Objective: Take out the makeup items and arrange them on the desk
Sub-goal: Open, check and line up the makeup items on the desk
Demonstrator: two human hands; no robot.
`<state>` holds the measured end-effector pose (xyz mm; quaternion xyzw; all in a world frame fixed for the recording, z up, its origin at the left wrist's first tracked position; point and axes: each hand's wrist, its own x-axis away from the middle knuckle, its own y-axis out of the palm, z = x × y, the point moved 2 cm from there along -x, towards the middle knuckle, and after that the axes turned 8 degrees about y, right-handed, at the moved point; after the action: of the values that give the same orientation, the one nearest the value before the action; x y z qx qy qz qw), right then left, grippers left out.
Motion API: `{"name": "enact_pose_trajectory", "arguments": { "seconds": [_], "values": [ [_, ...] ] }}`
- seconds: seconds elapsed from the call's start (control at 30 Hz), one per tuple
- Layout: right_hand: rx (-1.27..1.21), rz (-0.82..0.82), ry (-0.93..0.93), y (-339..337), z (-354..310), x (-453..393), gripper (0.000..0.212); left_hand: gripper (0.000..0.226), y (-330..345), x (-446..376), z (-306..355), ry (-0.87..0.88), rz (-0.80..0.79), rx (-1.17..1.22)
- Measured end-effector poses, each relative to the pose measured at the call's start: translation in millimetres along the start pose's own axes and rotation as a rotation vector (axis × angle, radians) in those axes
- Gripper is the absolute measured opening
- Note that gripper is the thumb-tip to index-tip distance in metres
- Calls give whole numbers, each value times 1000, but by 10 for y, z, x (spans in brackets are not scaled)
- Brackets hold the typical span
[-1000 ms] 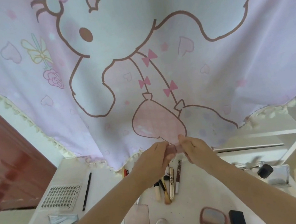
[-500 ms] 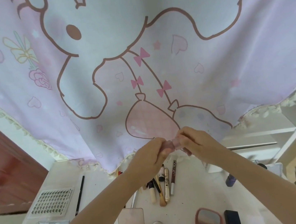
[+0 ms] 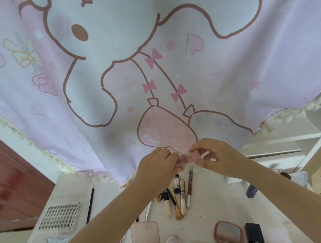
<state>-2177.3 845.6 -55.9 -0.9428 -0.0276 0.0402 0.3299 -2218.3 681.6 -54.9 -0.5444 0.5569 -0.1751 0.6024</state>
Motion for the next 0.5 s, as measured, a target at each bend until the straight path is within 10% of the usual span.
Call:
{"name": "enact_pose_trajectory", "arguments": {
  "seconds": [0.17,0.5],
  "values": [
    [-155,-113,261,58,-18,-10,12,33,22,47,25,-33,41,9],
    [-210,18,158,164,33,33,16,32,110,101,126,-157,90,39]
  ]
}}
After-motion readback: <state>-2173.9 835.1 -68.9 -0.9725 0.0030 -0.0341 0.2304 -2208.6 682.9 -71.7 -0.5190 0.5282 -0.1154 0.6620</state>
